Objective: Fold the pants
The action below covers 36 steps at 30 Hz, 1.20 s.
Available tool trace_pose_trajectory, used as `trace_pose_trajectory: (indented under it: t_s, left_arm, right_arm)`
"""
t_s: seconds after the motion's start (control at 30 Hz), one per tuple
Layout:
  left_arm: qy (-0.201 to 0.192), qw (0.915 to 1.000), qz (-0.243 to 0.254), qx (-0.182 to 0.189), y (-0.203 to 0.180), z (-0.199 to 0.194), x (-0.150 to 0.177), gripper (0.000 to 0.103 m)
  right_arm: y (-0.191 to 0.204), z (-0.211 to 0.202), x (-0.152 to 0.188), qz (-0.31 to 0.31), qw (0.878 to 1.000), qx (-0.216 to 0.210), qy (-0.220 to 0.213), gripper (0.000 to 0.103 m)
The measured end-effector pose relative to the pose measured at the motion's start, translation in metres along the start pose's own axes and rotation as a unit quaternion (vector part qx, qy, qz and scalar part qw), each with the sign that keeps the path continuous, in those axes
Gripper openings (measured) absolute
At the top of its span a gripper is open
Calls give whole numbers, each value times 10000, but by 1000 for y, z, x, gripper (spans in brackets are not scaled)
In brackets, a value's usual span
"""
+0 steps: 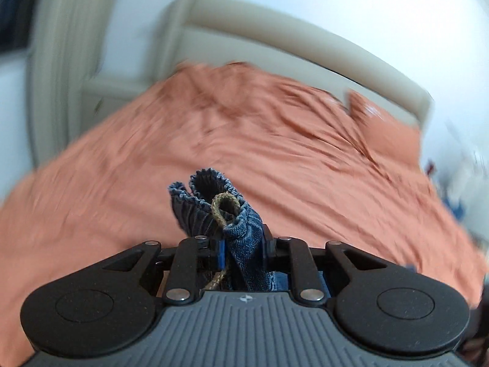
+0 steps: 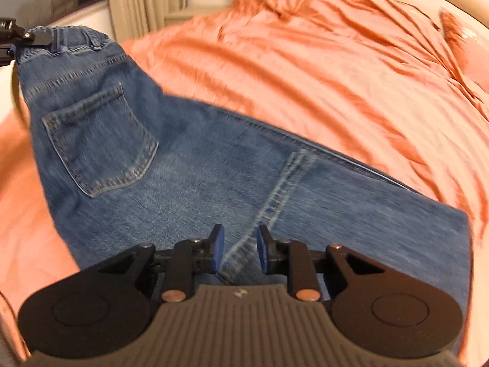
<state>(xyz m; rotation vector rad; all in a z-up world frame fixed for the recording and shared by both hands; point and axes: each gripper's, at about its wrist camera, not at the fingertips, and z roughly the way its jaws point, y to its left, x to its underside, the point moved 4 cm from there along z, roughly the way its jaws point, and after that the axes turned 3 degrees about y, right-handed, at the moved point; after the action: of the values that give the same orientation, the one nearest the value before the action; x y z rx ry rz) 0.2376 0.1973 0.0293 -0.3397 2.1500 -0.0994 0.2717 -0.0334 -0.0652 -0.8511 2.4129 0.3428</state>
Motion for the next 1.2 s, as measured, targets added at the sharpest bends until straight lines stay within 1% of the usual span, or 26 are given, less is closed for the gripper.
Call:
trace_pose_trajectory:
  t_s: [0.07,0.17,0.23,0.3,0.33,0.4,0.43,0.47,0.5,0.57,0.63,0.67,0.7,0.77,0.83,0.93,1.0,1.03,1.1,1.13,1.2]
  left_arm:
    - [0,9984,562,26,-44,5,3,22]
    - [53,9898,1426,-41,-108,22,21,22]
    - [198,9824,1855,-33,-144,38,39,22]
    - [440,9756,2152,61,-174,57,62,22]
    - [580,9726,2248,136,-187,67,74,22]
    - [908,9691,2260,388,-205,84,99,21]
    - [1119,9677,2184,569,-210,93,110,20]
    - [1344,9660,2068,777,-214,101,119,17]
    - [1548,9637,1959,949,-217,108,128,18]
    - [1758,9605,1803,1185,-220,114,138,22]
    - [1837,9585,1732,1324,-219,114,139,28]
    - [1844,9587,1712,1330,-216,113,137,32]
    - [1813,9599,1693,1305,-213,111,133,33]
    - [1693,9644,1624,1220,-206,102,119,36]
    - [1524,9710,1530,1025,-195,95,106,38]
    - [1252,9821,1333,450,-163,91,90,39]
    - [1089,9888,1013,113,-139,91,84,39]
    - [976,9916,850,22,-128,91,82,39]
    - [772,9953,558,-178,-105,90,82,39]
    - [765,9959,435,-212,-96,90,82,39]
    - [890,9955,266,-186,-79,93,86,39]
  right_arm:
    - [-12,-13,8,229,9997,18,-15,19]
    - [-31,-24,28,777,9967,221,114,19]
    - [-47,-30,43,1302,9905,414,135,20]
    - [-62,-33,57,1845,9819,416,41,20]
    - [-68,-35,65,2003,9788,422,-45,20]
    - [-76,-36,79,2155,9748,540,-197,20]
    - [-79,-35,86,2207,9733,589,-232,20]
    - [-83,-34,92,2241,9723,609,-242,20]
    - [-86,-32,98,2249,9723,597,-237,20]
    - [-90,-29,105,2244,9730,478,-258,20]
    - [-95,-28,106,2323,9715,326,-339,20]
    - [-98,-28,105,2378,9701,254,-402,20]
    - [-100,-28,105,2425,9689,171,-463,22]
    - [-102,-27,102,2474,9674,12,-542,23]
    - [-101,-28,99,2512,9657,-182,-633,23]
    - [-95,-32,90,2522,9642,-350,-743,23]
    - [-90,-34,83,2491,9643,-350,-826,23]
    - [-87,-36,80,2493,9641,-341,-847,23]
    - [-83,-41,74,2544,9623,-365,-891,23]
    - [-80,-44,71,2557,9619,-414,-877,23]
    - [-73,-49,63,2556,9612,-540,-885,23]
